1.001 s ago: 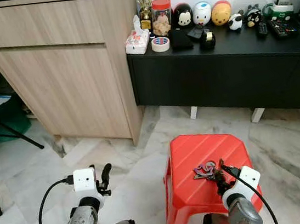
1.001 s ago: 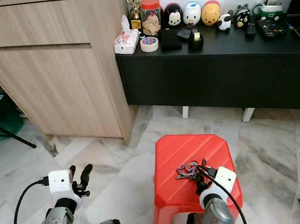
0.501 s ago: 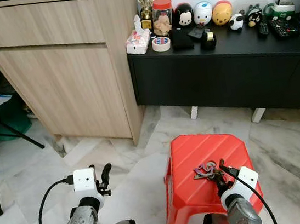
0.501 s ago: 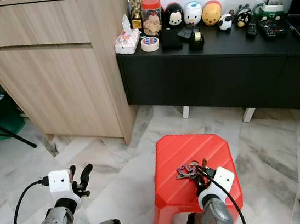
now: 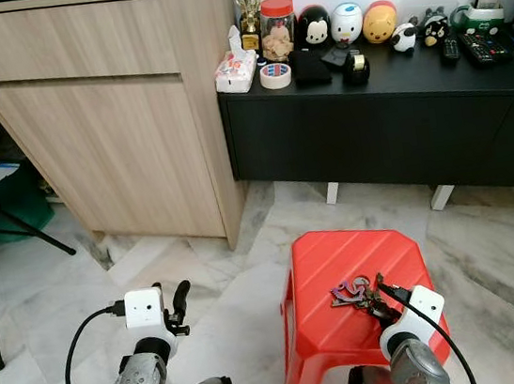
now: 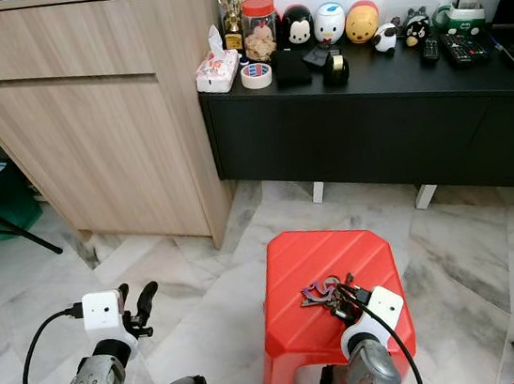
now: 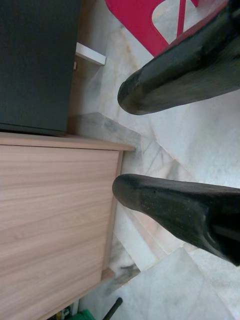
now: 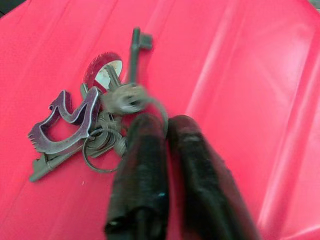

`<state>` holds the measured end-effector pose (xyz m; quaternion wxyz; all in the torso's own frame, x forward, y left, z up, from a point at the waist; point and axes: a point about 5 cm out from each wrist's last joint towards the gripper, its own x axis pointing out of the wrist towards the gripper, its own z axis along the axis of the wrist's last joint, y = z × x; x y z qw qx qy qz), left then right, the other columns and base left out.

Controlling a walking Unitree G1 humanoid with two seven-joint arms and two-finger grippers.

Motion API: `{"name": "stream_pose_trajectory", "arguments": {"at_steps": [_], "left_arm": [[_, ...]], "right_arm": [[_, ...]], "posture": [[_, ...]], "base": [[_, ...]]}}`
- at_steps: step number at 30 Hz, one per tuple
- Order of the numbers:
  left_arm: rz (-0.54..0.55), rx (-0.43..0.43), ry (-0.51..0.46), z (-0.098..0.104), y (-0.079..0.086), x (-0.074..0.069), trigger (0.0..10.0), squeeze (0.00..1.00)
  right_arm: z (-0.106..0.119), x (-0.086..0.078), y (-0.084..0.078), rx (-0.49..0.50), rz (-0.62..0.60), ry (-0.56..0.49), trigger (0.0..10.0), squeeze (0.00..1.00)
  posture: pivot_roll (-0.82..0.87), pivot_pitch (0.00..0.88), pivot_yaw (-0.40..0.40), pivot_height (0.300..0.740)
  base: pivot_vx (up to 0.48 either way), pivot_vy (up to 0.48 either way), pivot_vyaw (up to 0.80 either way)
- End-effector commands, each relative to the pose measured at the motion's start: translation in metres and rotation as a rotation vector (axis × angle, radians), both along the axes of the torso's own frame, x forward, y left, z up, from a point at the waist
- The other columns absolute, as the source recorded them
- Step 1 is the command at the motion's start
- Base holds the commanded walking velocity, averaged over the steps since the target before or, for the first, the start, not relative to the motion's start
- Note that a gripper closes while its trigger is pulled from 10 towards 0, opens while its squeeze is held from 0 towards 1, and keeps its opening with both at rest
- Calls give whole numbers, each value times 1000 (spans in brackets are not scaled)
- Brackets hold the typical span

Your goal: Hang keys on a hook

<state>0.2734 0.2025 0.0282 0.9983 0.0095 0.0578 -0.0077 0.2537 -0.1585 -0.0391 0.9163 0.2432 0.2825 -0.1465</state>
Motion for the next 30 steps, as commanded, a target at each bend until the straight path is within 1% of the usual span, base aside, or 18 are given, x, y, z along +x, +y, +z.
{"name": "stream_pose_trajectory", "arguments": {"at_steps": [1, 10, 13, 14, 16, 17, 18, 19, 21, 24, 25, 26, 27, 28, 30], "left_arm": [[-7, 21, 32, -3, 2, 0, 10000, 0], [-9, 23, 36, -4, 2, 0, 10000, 0], [-8, 22, 36, -4, 2, 0, 10000, 0], [-7, 22, 37, -4, 2, 0, 10000, 0], [-7, 22, 37, -4, 2, 0, 10000, 0], [-7, 22, 37, -4, 2, 0, 10000, 0], [-6, 22, 38, -4, 2, 0, 10000, 0], [-6, 21, 38, -4, 2, 0, 10000, 0], [-5, 20, 38, -4, 2, 0, 10000, 0], [-4, 19, 38, -4, 2, 0, 10000, 0], [-3, 18, 38, -4, 2, 0, 10000, 0], [-3, 17, 37, -4, 1, 0, 10000, 0], [-3, 17, 37, -4, 1, 0, 10000, 0], [-2, 16, 37, -4, 1, 1, 10000, 0], [0, 13, 37, -4, 1, 1, 10000, 0]], "right_arm": [[1, 2, 1, 2, 2, -3, 0, 0], [2, 2, 0, -5, 0, -11, 0, 0], [3, 3, -1, -21, -3, -23, 0, 0], [10, 7, -4, -94, 6, -81, 0, 0], [15, 10, -6, -138, 5, -128, 0, 0], [21, 13, -6, -179, 13, -171, 0, 0], [22, 14, -5, -194, 18, -186, 0, 0], [28, 16, -6, -250, 29, -230, 0, 0], [33, 17, -5, -299, 37, -269, 0, 0], [38, 17, -4, -342, 39, -312, 0, 0], [40, 16, -2, -349, 46, -336, 4706, 0], [40, 16, -1, -353, 55, -344, 7137, 0], [40, 15, 0, -357, 61, -350, 7137, 0], [41, 15, 0, -366, 70, -356, 10000, 0], [41, 12, 1, -394, 86, -373, 10000, 0]], "posture": [[95, 40, -10, 601], [95, 31, -9, 601], [96, 30, -9, 601], [96, 31, -9, 601], [96, 31, -9, 601], [96, 31, -9, 601], [96, 31, -9, 601], [94, 31, -10, 601], [92, 31, -12, 601], [92, 31, -12, 601], [90, 30, -15, 601], [90, 30, -15, 601], [90, 30, -15, 601], [86, 29, -18, 601], [85, 28, -21, 601]], "base": [[0, 0, 0], [0, 0, 0], [0, 0, 0], [0, 0, 0], [0, 0, 0], [0, 0, 0], [0, 0, 0], [0, 0, 0], [0, 0, 0], [0, 0, 0], [0, 0, 0], [0, 0, 0], [0, 0, 0], [0, 0, 0], [0, 0, 0]]}}
